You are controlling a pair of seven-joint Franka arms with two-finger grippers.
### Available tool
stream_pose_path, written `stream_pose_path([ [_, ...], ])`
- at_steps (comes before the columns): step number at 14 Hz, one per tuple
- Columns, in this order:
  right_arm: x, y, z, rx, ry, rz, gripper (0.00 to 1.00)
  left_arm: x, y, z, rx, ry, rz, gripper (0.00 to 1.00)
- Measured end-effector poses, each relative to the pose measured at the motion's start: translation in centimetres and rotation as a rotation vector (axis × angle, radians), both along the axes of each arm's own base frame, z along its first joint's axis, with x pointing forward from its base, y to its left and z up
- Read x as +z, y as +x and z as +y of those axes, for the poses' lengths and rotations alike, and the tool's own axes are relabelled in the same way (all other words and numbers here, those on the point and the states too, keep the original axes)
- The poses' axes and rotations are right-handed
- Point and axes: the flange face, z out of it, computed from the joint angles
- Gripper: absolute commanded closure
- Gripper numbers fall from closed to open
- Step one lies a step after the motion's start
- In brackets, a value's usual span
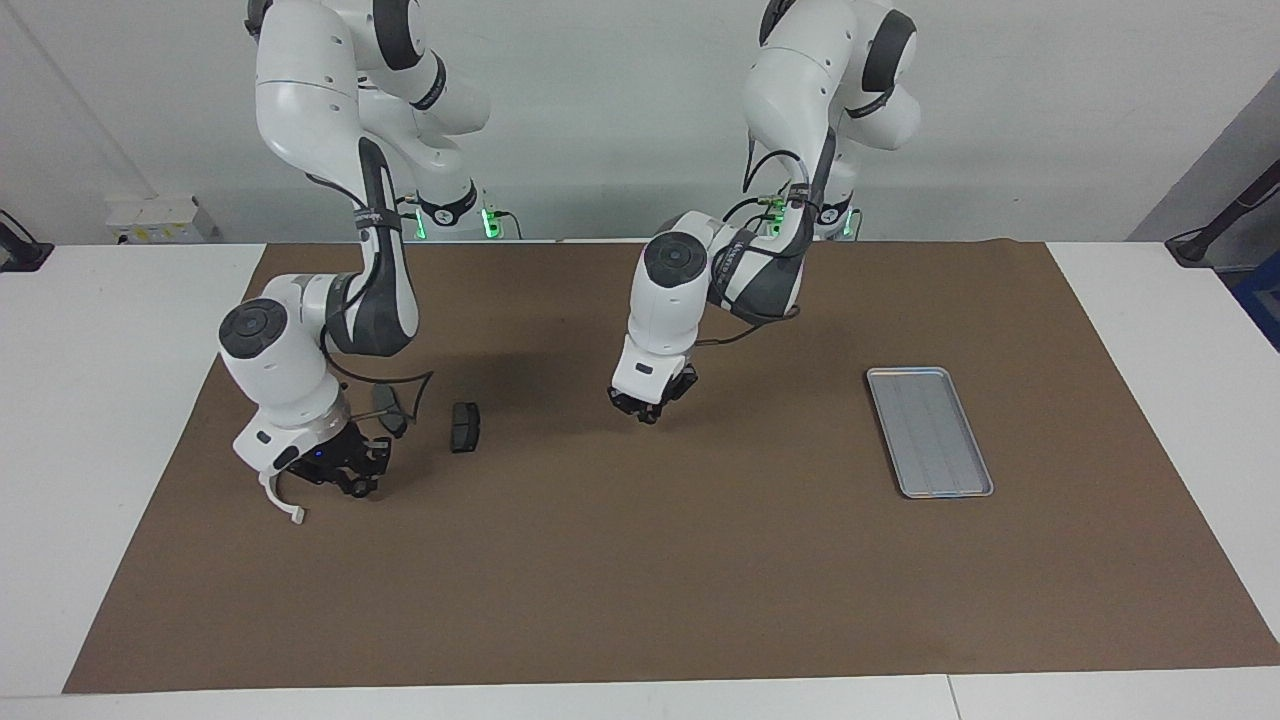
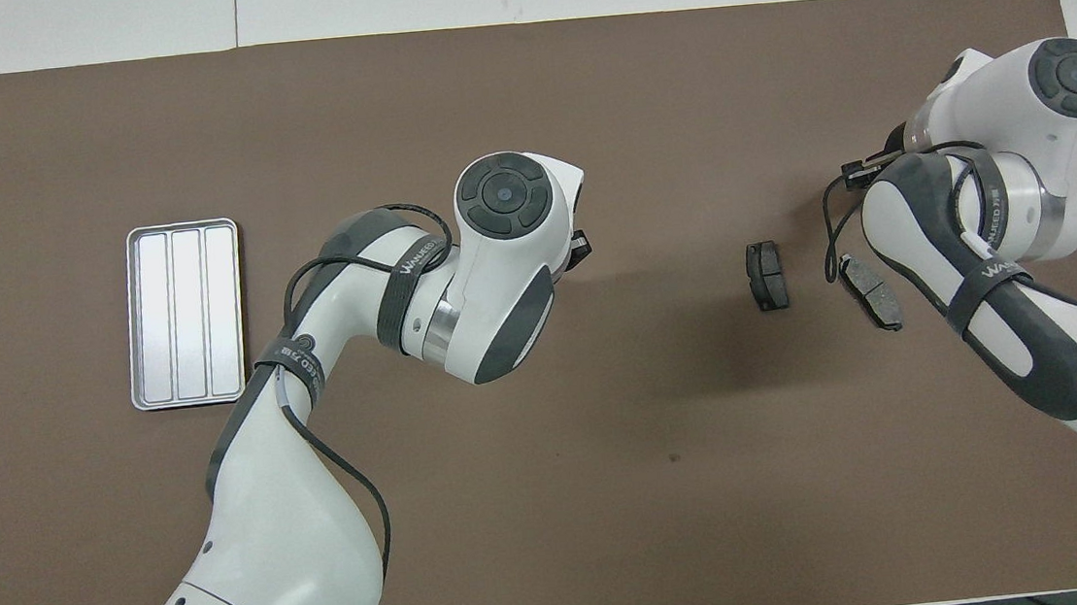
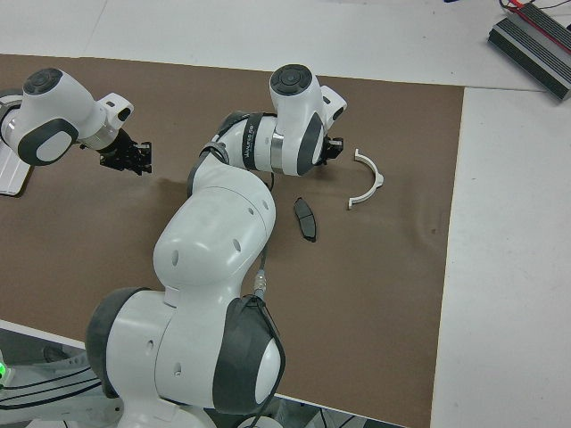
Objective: Place bearing gear from tray to pile
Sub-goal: 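Carry the second gear with the left gripper to mid-table and release it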
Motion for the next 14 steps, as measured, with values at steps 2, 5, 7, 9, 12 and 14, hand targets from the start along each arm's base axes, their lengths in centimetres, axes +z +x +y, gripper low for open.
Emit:
stream_pose_path([
  [2, -0.6, 0.1, 0.0, 0.0, 0.0, 0.0, 1.0, -0.9, 0.1, -0.4, 0.009, 0.004, 0.007, 1.0],
  [5, -1.2, 0.0, 0.0, 0.0, -0.001, 0.008, 0.73, -1.0, 0.0, -0.5, 0.02, 0.007, 0.011, 1.0],
  [7, -1.2, 0.0, 0.0, -0.001, 0.0, 0.008, 0.31, -1.2, 0.0, -0.4, 0.024, 0.01, 0.014, 1.0],
  [9, -1.0, 0.1, 0.0, -0.005, 0.0, 0.005, 0.25, -1.9, -0.2, -0.3, 0.028, 0.016, 0.021, 1.0],
  [12, 0.5, 0.1, 0.4, -0.017, 0.004, -0.01, 0.25, -2.7, -0.4, -0.1, 0.031, 0.021, 0.026, 1.0],
  [14, 1.5, 0.1, 0.9, -0.033, 0.008, -0.019, 0.25, -3.1, -0.4, 0.0, 0.032, 0.021, 0.025, 0.99],
])
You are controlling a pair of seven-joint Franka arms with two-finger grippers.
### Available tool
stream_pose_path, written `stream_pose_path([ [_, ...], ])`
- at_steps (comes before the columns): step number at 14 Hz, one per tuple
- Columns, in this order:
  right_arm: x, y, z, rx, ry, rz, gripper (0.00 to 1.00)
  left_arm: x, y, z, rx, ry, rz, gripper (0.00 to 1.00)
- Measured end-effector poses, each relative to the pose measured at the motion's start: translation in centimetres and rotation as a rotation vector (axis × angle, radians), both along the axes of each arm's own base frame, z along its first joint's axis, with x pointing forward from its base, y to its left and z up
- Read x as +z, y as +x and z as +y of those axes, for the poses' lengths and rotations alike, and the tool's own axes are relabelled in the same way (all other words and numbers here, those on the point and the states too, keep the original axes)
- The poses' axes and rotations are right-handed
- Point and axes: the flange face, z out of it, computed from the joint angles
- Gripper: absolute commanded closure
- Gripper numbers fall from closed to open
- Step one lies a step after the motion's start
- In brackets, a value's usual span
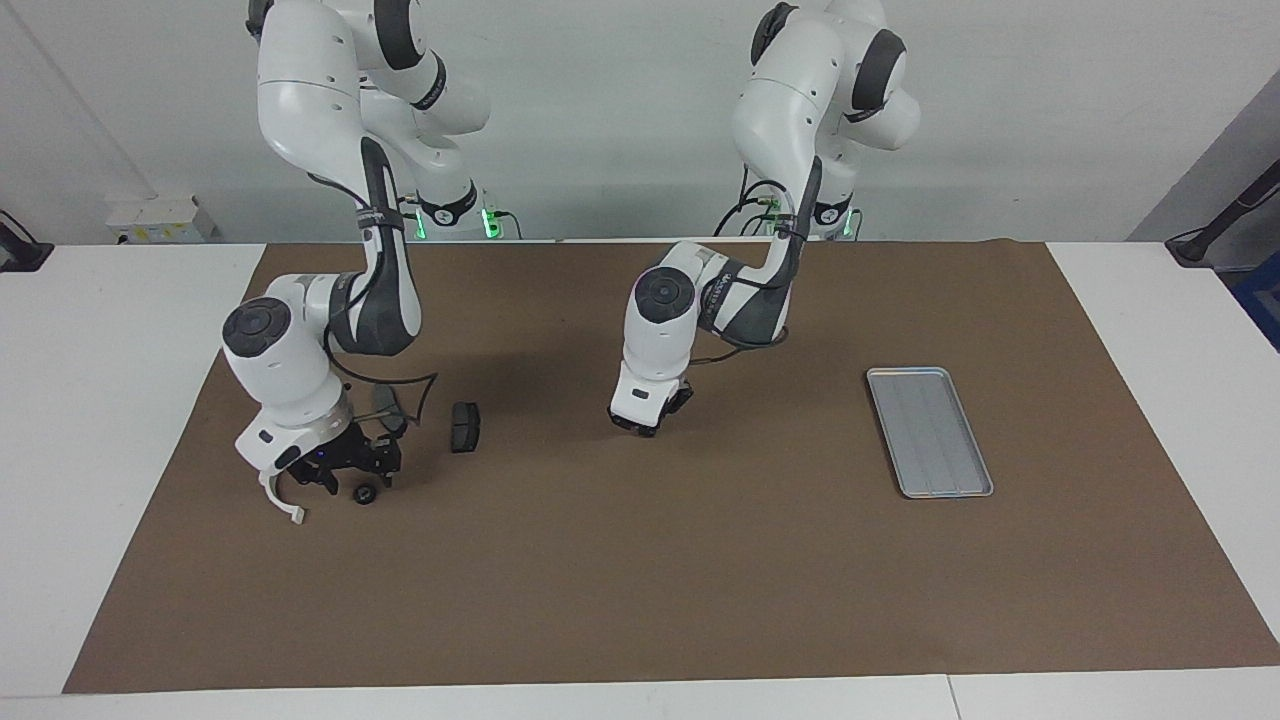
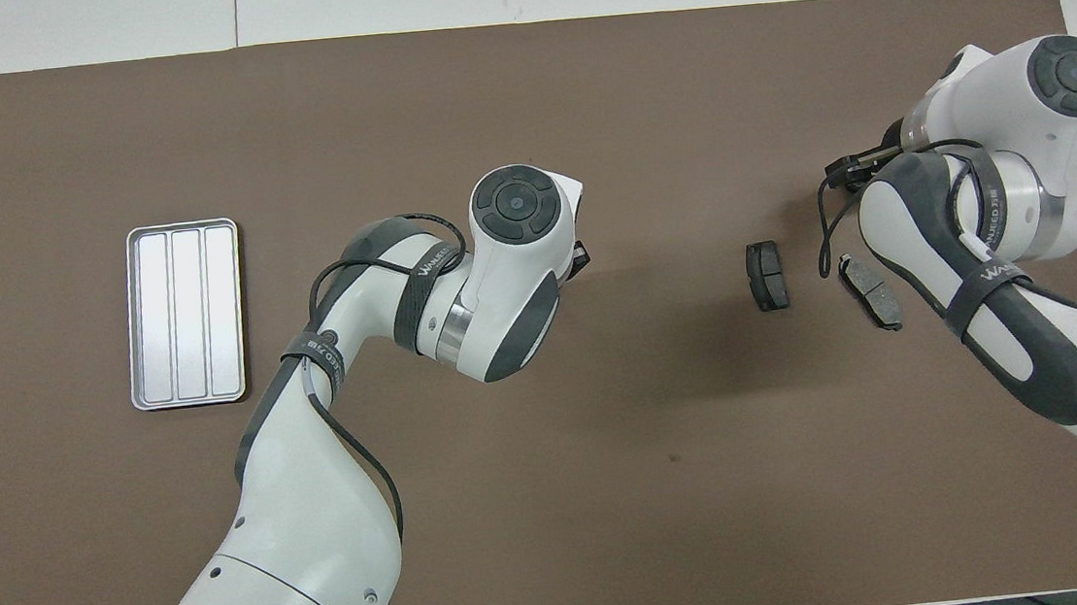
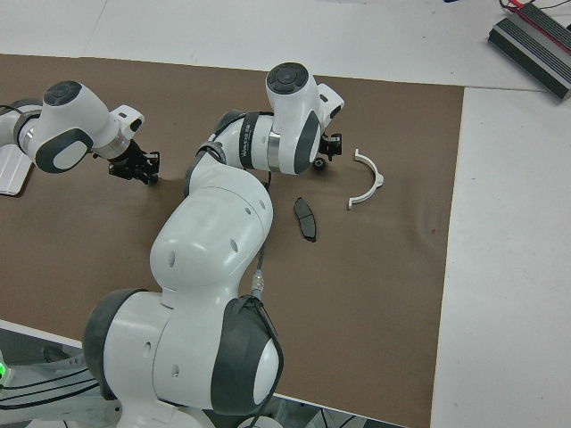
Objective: Place bearing gear from tray to pile
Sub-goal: 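Carry the second gear with the left gripper to mid-table and release it, then grasp the second gear with the right gripper while the left gripper withdraws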
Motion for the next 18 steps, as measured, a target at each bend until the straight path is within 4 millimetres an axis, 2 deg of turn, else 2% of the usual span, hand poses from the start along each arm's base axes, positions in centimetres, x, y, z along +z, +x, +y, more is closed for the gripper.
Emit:
stream_pose_path([
  [1, 0.6, 0.0, 0.5, -0.01, 0.004, -0.003, 0.23, 0.0, 0.0, 0.0, 0.001, -0.002, -0.004, 0.85],
  [4, 3.0, 0.2, 3.0, -0.01, 0.022, -0.023, 0.21, -0.1, 0.1, 0.0, 0.005, -0.006, -0.009, 0.56],
  [6, 4.1, 0.4, 3.7, -0.006, 0.025, -0.024, 0.21, -0.2, 0.0, 0.0, 0.007, -0.006, -0.01, 0.1],
  [7, 4.2, 0.4, 3.9, -0.011, 0.026, -0.024, 0.2, -0.2, 0.0, 0.0, 0.007, -0.006, -0.01, 0.0],
  [9, 4.2, 0.4, 4.0, -0.014, 0.027, -0.024, 0.08, -0.1, 0.1, 0.1, 0.011, -0.004, -0.009, 0.0],
  [11, 4.2, 0.4, 3.9, -0.016, 0.026, -0.023, 0.08, 0.7, 1.2, 1.1, 0.031, 0.002, -0.023, 0.0],
  [12, 4.2, 0.4, 3.9, -0.023, 0.027, -0.023, 0.08, 2.3, 2.2, 2.1, 0.051, 0.0, -0.043, 0.0],
  [13, 4.1, 0.4, 4.2, -0.047, 0.031, -0.019, 0.08, 4.8, 3.3, 3.8, 0.078, -0.001, -0.056, 0.0],
  [15, 4.0, 0.2, 6.7, -0.083, 0.038, -0.008, 0.07, 10.5, 5.2, 8.9, 0.148, -0.011, -0.063, 0.0],
  [16, 4.0, -0.1, 8.9, -0.097, 0.042, 0.002, 0.07, 13.5, 6.0, 12.2, 0.171, -0.017, -0.063, 0.0],
  [18, 4.4, -1.0, 14.8, -0.132, 0.05, 0.018, 0.07, 18.8, 6.6, 18.7, 0.163, -0.022, -0.05, 0.0],
])
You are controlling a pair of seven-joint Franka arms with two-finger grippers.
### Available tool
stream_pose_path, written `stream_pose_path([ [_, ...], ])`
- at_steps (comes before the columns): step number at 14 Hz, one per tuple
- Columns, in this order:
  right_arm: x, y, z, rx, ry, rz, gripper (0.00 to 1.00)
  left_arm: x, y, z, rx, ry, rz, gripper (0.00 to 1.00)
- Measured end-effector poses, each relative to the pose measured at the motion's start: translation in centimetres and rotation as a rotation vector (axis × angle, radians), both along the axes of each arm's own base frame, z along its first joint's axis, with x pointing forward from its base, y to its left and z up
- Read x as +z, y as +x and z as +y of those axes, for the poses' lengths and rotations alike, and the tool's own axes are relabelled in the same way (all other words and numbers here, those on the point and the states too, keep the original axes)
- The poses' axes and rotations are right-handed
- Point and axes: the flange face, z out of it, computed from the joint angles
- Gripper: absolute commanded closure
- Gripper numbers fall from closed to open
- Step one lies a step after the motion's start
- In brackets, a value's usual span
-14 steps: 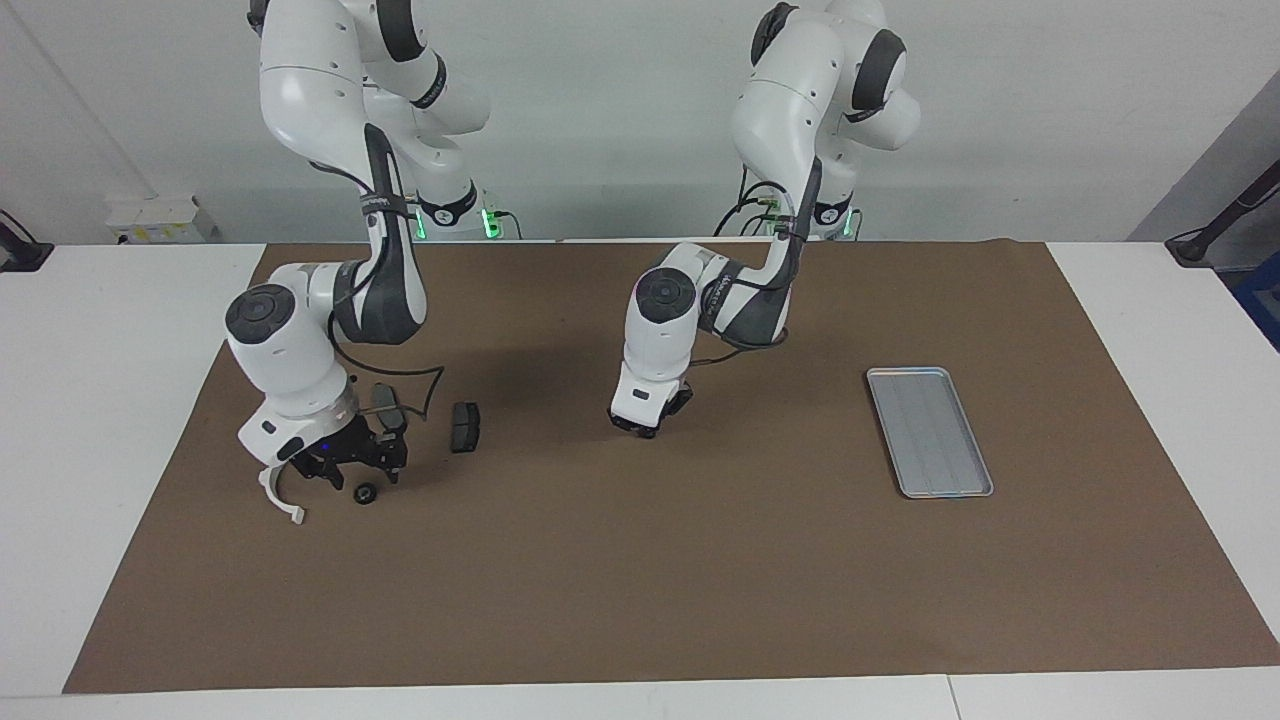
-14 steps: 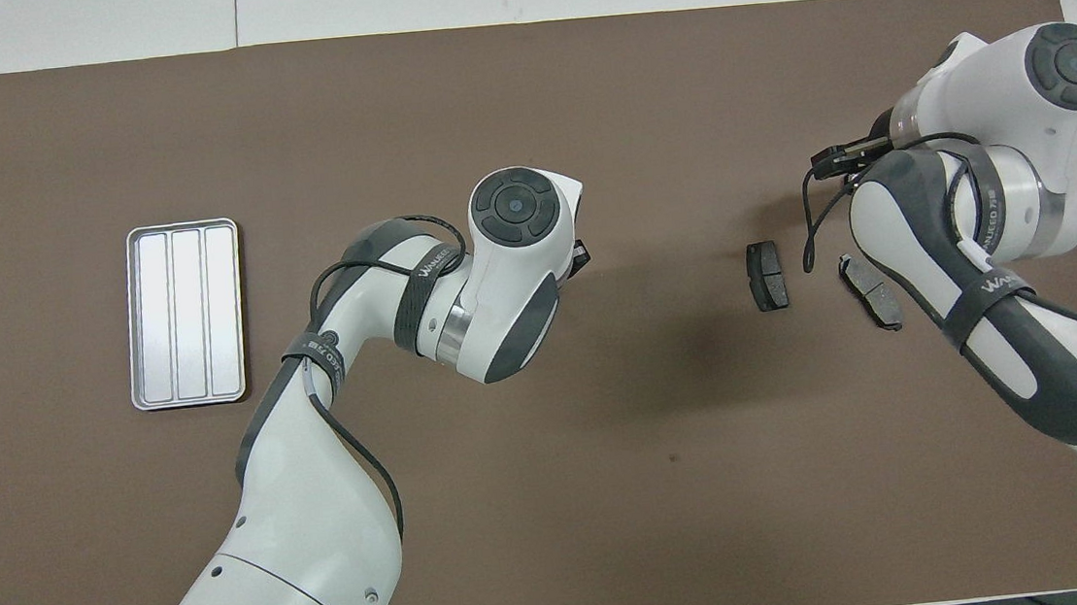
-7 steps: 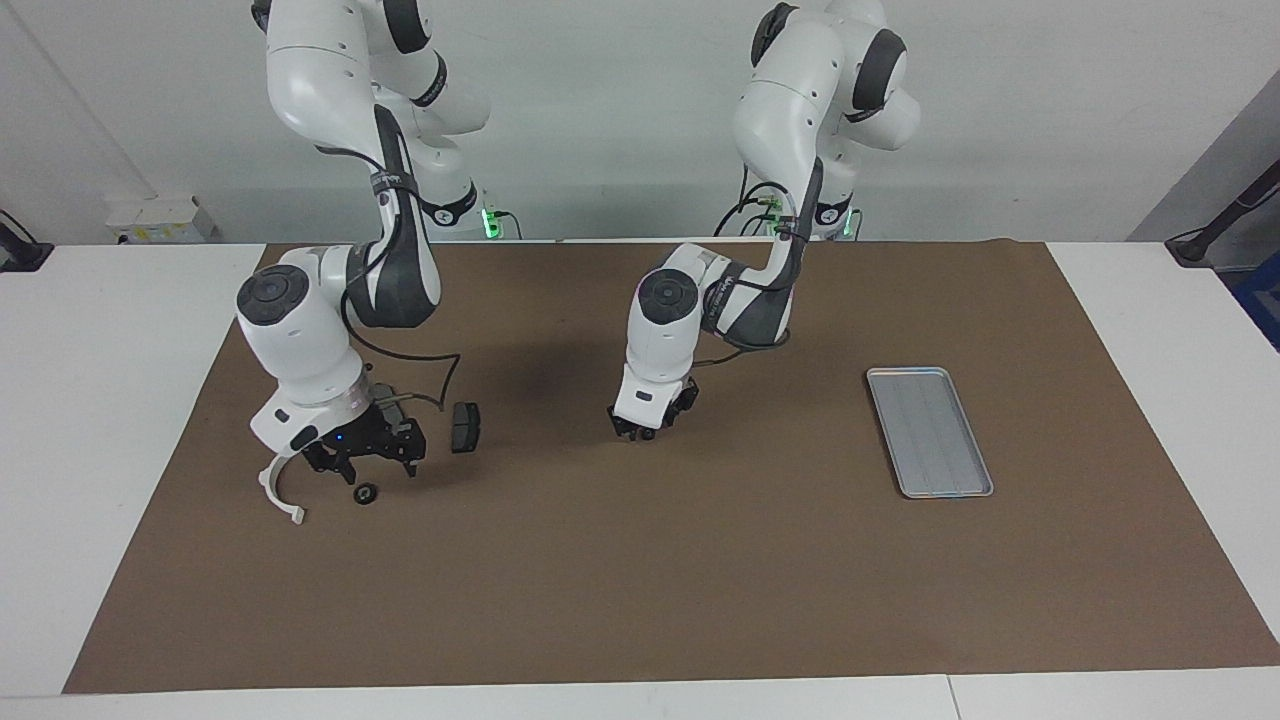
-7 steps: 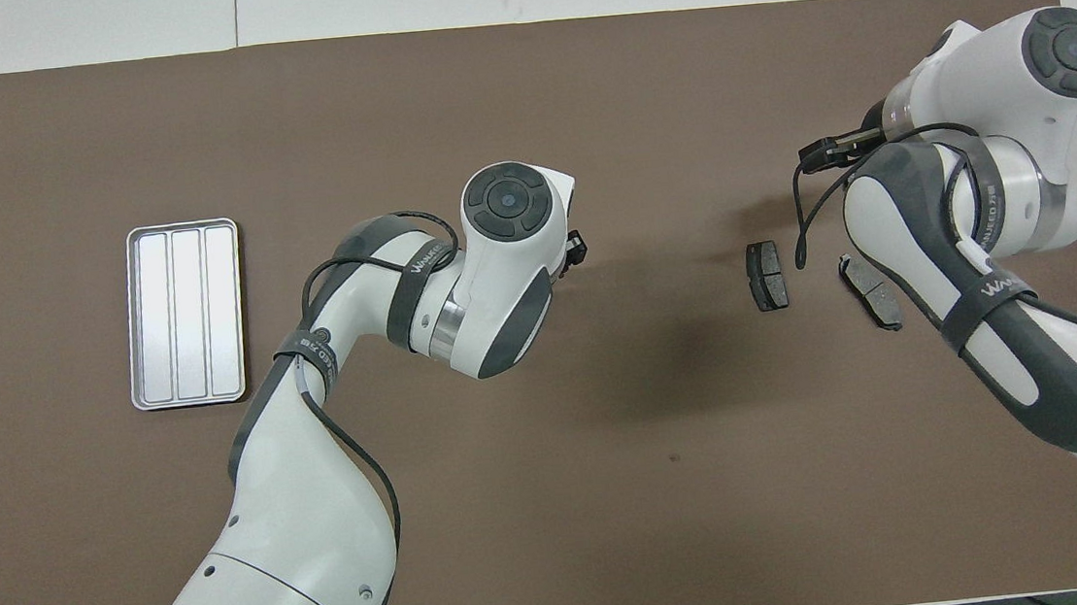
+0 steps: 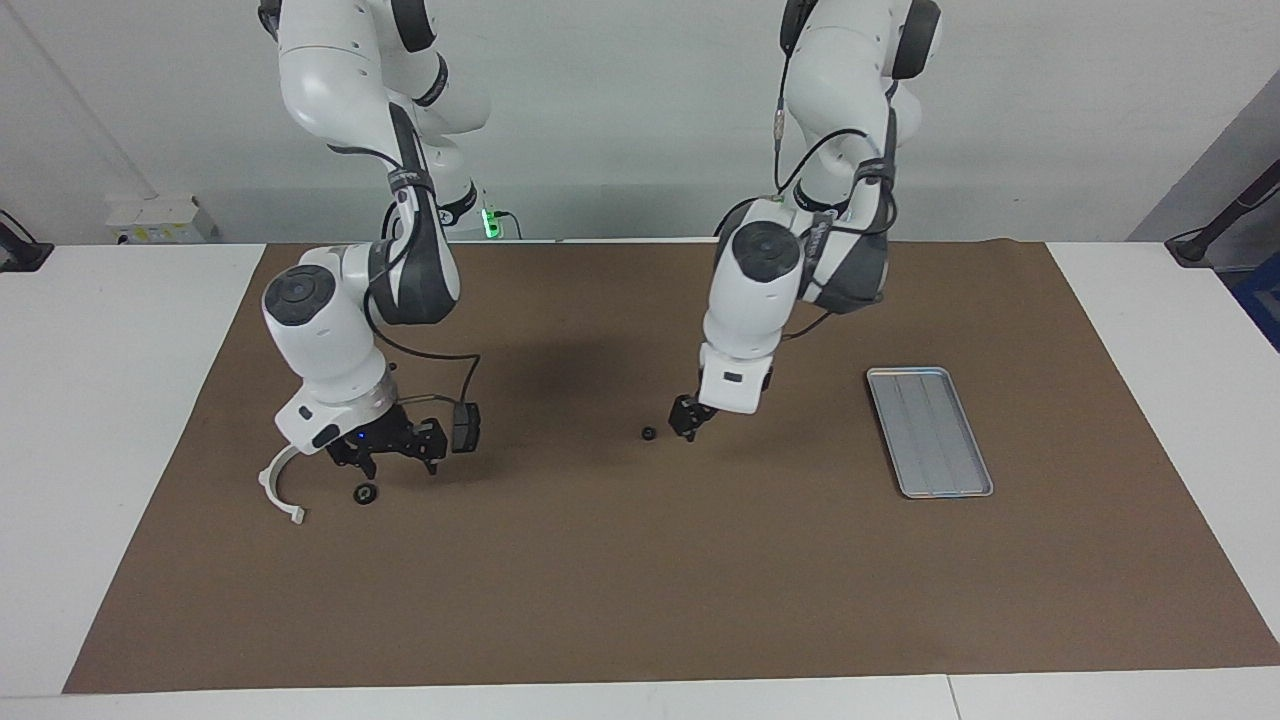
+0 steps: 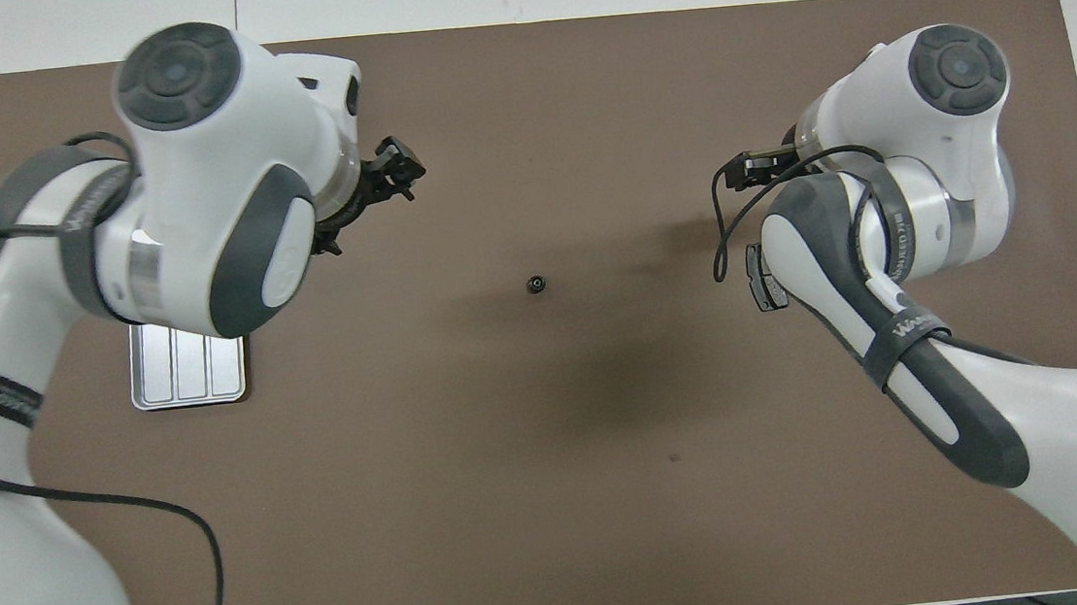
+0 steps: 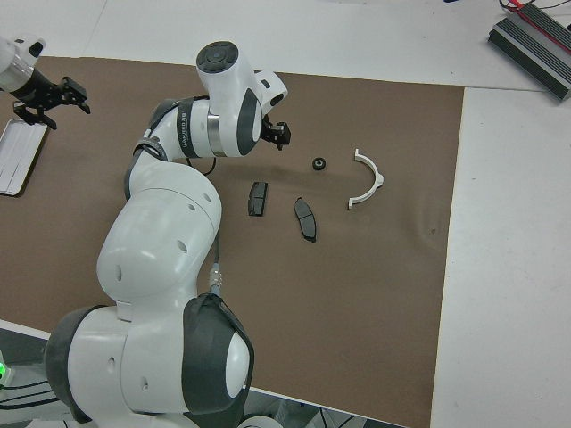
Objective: Place bearing gear from tray to pile
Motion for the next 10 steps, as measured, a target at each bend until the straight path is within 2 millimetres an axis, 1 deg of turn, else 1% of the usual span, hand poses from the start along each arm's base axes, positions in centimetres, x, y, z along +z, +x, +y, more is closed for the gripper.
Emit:
stream_pose_path([
  [2, 0.7, -1.8, 7.5, -0.039, 0.006, 0.014, 0.07, 3.9, -0.5, 6.1, -0.053, 0.001, 0.033, 0.0],
  [3, 1.3, -3.0, 11.1, -0.047, 0.002, 0.009, 0.07, 5.3, -0.9, 8.5, -0.084, 0.0, 0.048, 0.0],
  [5, 2.2, -5.4, 17.0, -0.051, -0.001, -0.011, 0.08, 7.5, -1.8, 11.8, -0.115, -0.005, 0.065, 0.0],
  [6, 2.6, -6.4, 19.3, -0.055, 0.004, -0.018, 0.08, 8.5, -2.4, 13.0, -0.13, -0.008, 0.073, 0.0],
  [8, 3.0, -8.1, 22.7, -0.056, 0.013, -0.024, 0.08, 10.8, -4.1, 15.2, -0.169, -0.012, 0.093, 0.0],
  [10, 2.3, -9.5, 25.3, -0.038, 0.008, -0.019, 0.08, 13.0, -6.0, 16.8, -0.195, 0.003, 0.105, 0.0],
])
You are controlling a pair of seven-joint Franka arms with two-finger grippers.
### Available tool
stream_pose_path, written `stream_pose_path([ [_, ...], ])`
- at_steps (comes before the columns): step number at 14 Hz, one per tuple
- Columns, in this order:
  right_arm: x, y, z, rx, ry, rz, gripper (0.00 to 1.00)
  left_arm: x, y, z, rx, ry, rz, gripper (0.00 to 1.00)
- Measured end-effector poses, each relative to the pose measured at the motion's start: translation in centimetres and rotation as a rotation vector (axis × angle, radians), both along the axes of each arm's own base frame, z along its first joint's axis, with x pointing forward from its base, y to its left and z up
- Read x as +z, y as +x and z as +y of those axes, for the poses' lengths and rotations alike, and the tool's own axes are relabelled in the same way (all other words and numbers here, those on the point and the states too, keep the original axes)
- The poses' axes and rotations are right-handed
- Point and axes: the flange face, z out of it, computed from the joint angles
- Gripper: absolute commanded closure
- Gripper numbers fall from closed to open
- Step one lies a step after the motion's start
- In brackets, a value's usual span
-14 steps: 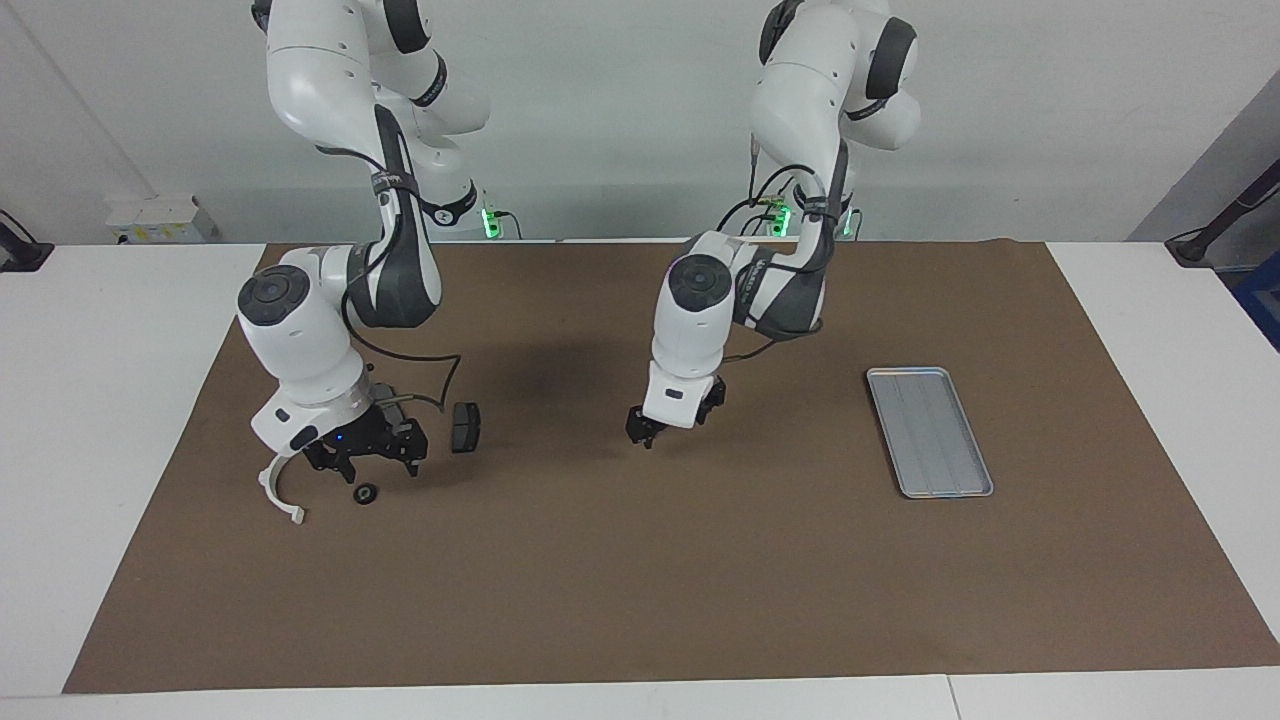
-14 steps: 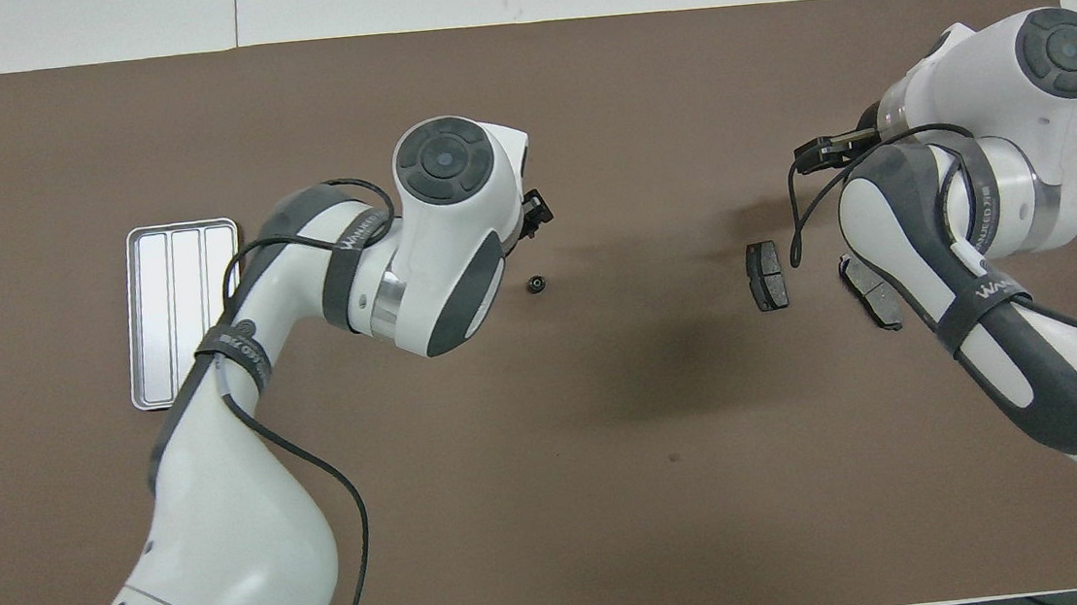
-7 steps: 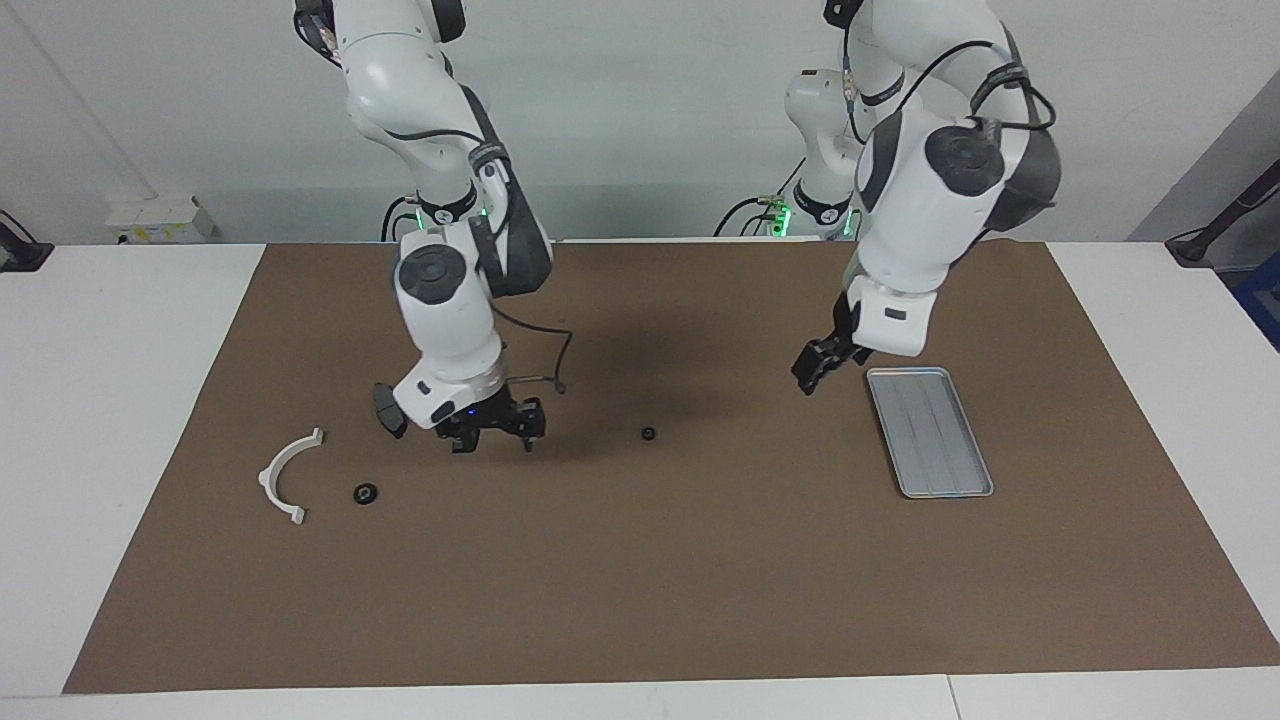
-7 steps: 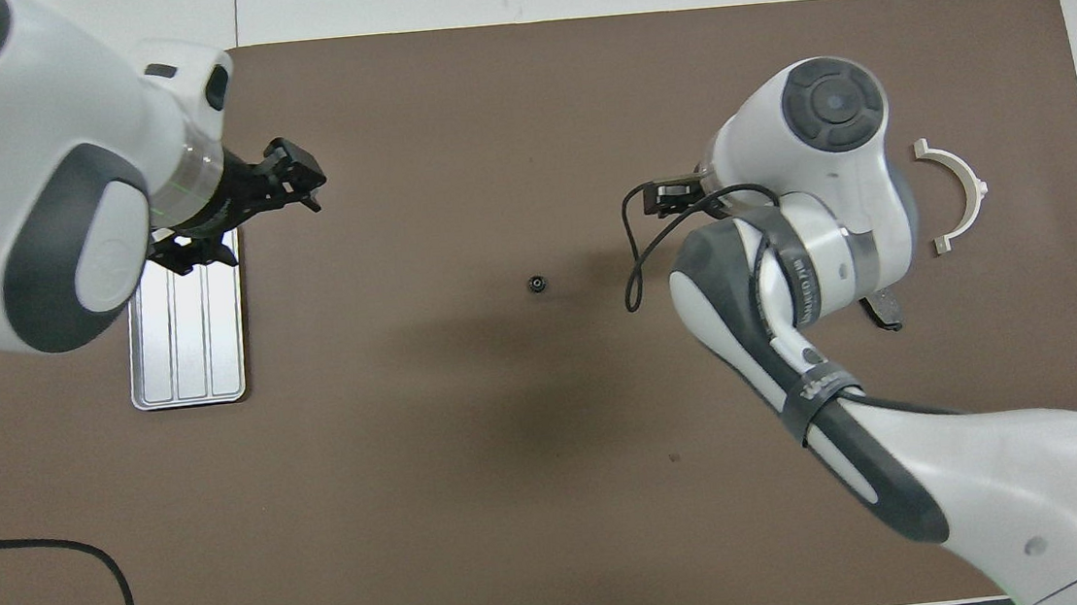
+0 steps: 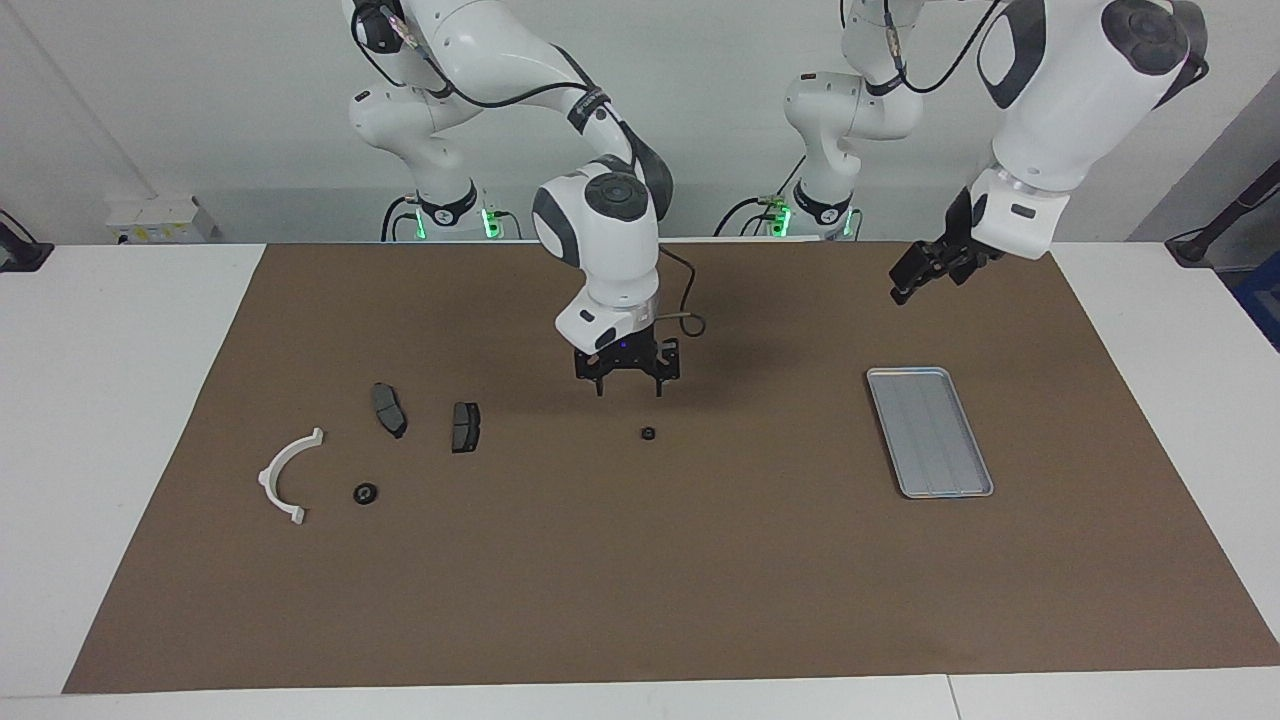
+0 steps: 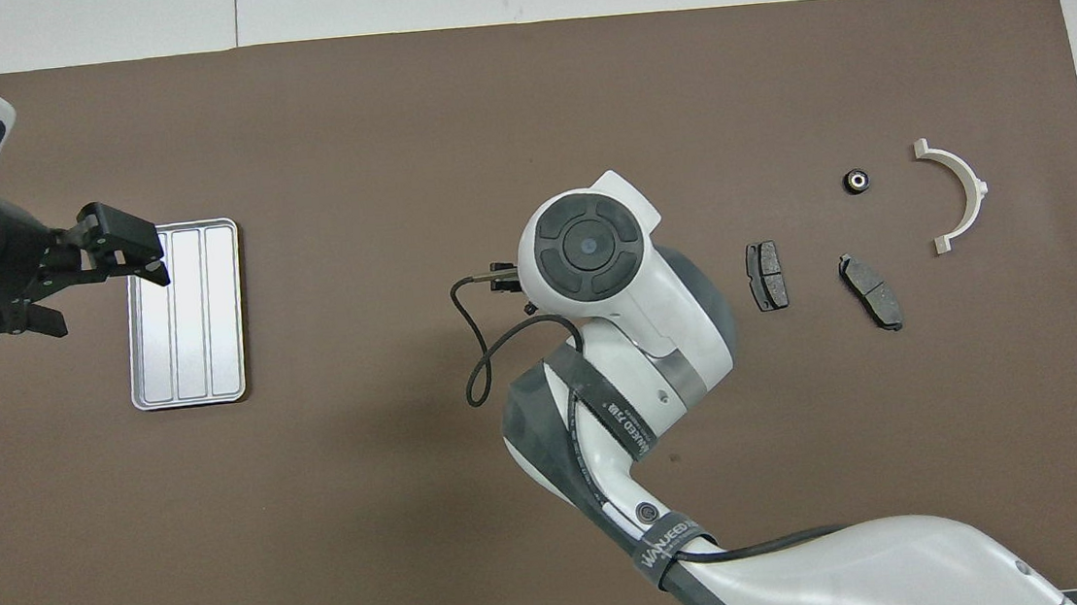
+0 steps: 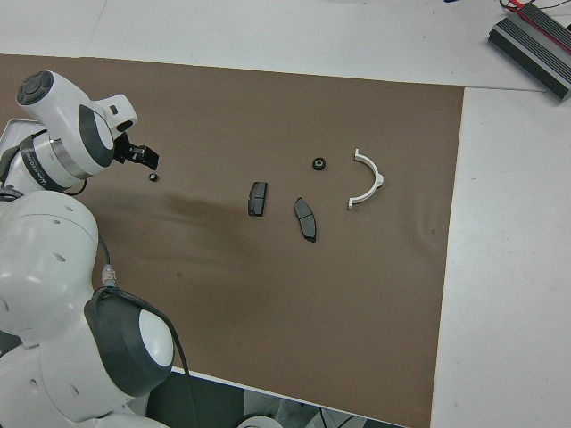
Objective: Place bearing gear from tray to pile
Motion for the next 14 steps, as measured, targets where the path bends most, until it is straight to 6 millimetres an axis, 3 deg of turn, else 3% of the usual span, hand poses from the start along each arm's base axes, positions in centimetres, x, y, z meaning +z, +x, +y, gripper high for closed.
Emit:
stream_pose_path([
  [3, -2.2, 0.4, 1.0, 0.019, -0.018, -0.01, 0.08, 1.7, -1.7, 3.0, -0.067, -0.007, -0.008, 0.0],
  [5, -3.8, 1.1, 1.0, 0.015, -0.017, -0.017, 0.08, 1.3, -1.9, 4.5, -0.102, -0.014, -0.002, 0.0],
  [14, -6.9, 1.9, 1.3, 0.017, -0.015, -0.022, 0.08, -0.2, -0.9, 5.8, -0.116, -0.018, -0.049, 0.0],
])
